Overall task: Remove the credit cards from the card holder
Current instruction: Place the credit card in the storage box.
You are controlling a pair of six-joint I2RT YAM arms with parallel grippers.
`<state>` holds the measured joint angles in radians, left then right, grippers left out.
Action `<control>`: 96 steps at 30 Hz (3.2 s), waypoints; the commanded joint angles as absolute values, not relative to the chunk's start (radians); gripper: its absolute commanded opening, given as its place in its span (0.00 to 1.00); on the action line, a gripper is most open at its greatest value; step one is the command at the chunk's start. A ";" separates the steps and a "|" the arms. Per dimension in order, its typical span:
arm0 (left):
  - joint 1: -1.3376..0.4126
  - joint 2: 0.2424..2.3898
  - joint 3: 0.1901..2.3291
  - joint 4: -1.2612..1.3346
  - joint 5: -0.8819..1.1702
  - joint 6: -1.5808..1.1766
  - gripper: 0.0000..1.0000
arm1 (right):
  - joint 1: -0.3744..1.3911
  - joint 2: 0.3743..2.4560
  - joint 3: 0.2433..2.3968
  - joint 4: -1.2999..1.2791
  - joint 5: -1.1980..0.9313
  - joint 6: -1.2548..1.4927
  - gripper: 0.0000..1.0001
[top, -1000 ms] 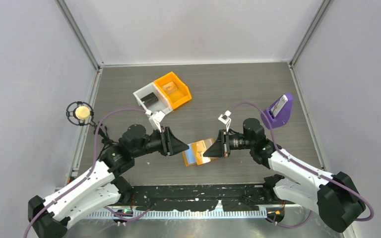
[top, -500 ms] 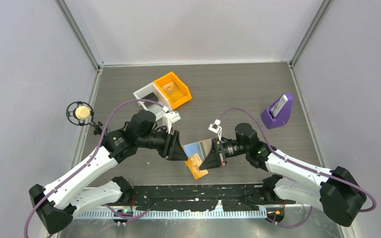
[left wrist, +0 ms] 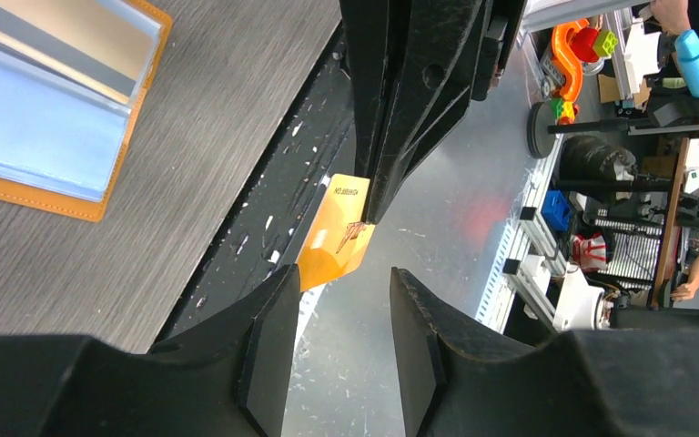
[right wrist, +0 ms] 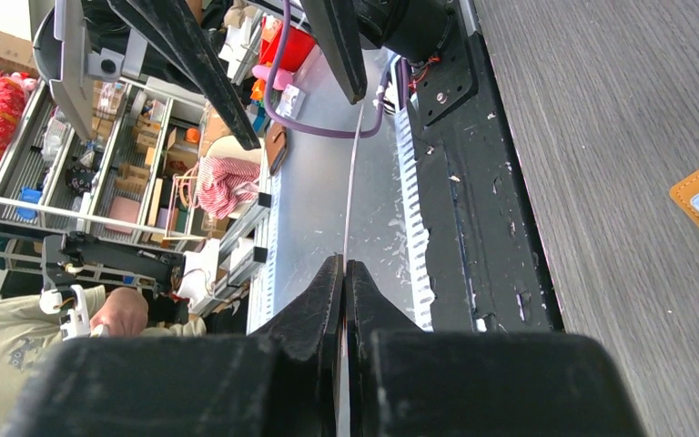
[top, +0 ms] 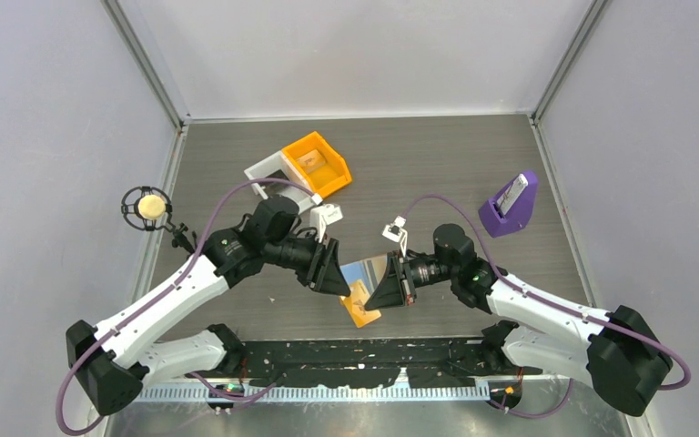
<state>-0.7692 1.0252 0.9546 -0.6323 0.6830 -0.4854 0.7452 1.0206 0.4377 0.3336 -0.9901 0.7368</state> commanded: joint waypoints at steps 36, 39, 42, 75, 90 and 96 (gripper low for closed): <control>-0.766 1.153 1.040 -0.580 0.881 -0.417 0.00 | 0.752 1.000 0.486 0.380 -1.021 0.749 0.05; -0.765 1.152 1.058 -0.621 0.852 -0.396 0.00 | 0.751 1.007 0.489 0.377 -1.015 0.747 0.08; -0.756 1.140 1.063 -0.620 0.809 -0.398 0.00 | 0.752 1.002 0.488 0.362 -0.983 0.735 0.12; -0.385 1.642 1.424 -0.119 -0.340 -0.859 0.00 | 0.684 0.935 0.534 0.066 -0.843 0.569 0.95; -0.352 1.849 1.474 -0.020 -0.400 -0.859 0.00 | 0.634 0.998 0.540 0.055 -0.873 0.545 0.95; -0.342 1.931 1.513 -0.031 -0.351 -0.869 0.00 | 0.608 1.039 0.582 0.014 -0.884 0.511 0.95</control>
<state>-0.3519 1.9041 1.4700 -0.0853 -0.3634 -0.8574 0.6224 1.0286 0.5152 0.0185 -0.8585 0.5510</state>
